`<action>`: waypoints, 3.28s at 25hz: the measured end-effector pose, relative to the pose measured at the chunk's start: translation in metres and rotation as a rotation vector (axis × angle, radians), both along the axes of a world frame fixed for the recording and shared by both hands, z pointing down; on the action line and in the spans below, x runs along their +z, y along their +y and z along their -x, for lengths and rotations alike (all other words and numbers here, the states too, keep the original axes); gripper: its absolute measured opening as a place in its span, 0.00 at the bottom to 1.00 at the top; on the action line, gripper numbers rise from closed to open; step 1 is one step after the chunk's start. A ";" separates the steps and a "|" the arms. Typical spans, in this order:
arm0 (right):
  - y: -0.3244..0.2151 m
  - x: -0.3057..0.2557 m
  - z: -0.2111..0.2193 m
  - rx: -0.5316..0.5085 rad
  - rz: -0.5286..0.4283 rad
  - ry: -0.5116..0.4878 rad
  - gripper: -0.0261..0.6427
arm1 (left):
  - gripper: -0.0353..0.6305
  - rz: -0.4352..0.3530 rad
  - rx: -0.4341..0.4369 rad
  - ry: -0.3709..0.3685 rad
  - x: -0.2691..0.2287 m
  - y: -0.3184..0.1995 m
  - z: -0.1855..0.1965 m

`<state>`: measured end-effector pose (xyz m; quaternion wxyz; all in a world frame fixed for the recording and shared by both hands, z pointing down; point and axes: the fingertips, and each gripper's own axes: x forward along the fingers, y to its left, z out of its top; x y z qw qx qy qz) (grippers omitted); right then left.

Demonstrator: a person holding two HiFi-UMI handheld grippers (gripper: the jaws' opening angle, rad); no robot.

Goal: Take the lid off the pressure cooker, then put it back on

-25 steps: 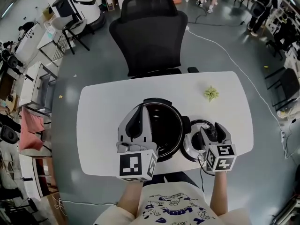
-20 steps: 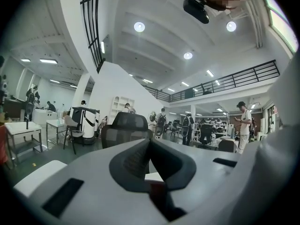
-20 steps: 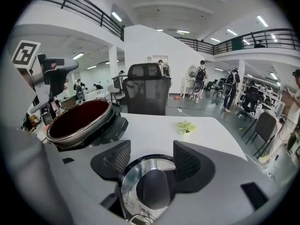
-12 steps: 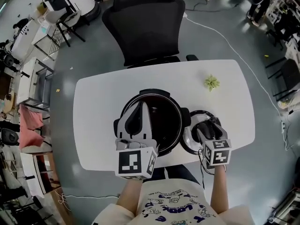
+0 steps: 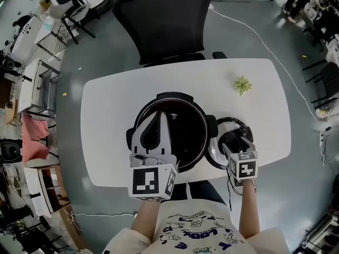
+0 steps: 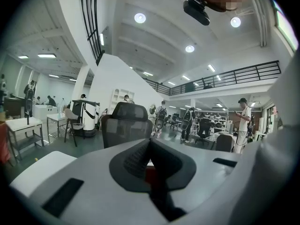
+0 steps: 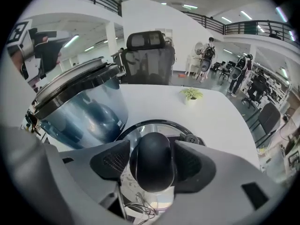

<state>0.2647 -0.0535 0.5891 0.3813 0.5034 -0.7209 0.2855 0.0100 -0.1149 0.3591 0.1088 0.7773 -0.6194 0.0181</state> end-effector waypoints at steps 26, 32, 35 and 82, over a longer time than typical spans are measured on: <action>0.000 0.043 -0.003 -0.051 0.097 0.003 0.48 | 0.07 0.065 -0.018 0.002 0.030 -0.008 0.000; -0.001 0.043 -0.003 -0.042 0.065 -0.009 0.48 | 0.07 0.071 -0.027 0.005 0.032 -0.007 0.001; 0.000 0.042 -0.003 -0.040 0.052 -0.015 0.48 | 0.07 0.073 -0.031 0.007 0.032 -0.004 0.003; 0.021 -0.173 -0.025 -0.197 0.015 -0.067 0.48 | 0.07 -0.009 -0.023 0.024 -0.021 0.012 0.000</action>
